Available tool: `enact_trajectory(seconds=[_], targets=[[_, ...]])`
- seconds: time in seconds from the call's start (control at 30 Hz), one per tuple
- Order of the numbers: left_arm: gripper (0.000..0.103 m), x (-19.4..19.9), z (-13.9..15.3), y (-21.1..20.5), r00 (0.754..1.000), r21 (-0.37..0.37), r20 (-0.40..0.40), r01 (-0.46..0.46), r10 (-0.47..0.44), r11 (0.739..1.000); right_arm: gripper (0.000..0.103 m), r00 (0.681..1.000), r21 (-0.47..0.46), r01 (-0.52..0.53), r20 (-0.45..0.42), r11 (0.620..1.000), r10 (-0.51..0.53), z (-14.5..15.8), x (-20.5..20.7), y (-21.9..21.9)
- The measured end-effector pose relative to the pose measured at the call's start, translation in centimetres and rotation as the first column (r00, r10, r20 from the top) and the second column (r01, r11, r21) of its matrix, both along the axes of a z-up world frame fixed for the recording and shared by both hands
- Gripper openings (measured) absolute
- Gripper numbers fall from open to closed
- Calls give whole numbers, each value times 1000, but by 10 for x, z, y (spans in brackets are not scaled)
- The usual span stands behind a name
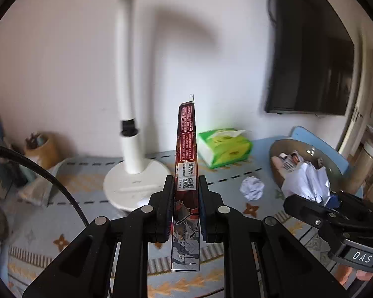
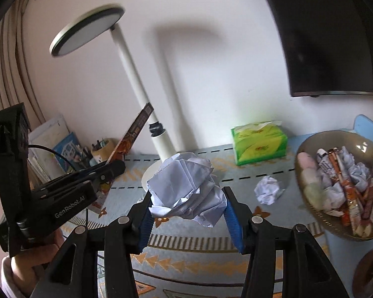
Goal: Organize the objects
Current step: 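Carry the red box and crumpled paper in both grippers to the bowl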
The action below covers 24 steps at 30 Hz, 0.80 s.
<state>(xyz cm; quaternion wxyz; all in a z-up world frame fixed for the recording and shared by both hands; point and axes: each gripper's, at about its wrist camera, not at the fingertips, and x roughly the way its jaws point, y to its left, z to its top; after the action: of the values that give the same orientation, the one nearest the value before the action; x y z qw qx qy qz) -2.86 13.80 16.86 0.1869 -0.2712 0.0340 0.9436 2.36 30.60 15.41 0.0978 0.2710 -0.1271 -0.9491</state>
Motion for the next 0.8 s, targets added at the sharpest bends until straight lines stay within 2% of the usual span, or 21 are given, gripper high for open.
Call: enact_trajectory(seconds=[0.07,0.3,0.43,0.8], targets=[[14,1,1,17,1000,-23,-15,21,-21,1000,50,1000,3,16,-4,1000,-16,2,2,11],[14,-1,8,65,995,-4,-24,97,-97,995,50,997,-25,77,-24,997,-78,9,10,55],[14,-4,11,93,990,8,-27,139,-139,990,50,995,-39,103,-3,994,-103,8,8,81],[14,-11,13,174,962,1,-34,271,-271,963,51,978,-73,210,27,975,-208,2,4,154]])
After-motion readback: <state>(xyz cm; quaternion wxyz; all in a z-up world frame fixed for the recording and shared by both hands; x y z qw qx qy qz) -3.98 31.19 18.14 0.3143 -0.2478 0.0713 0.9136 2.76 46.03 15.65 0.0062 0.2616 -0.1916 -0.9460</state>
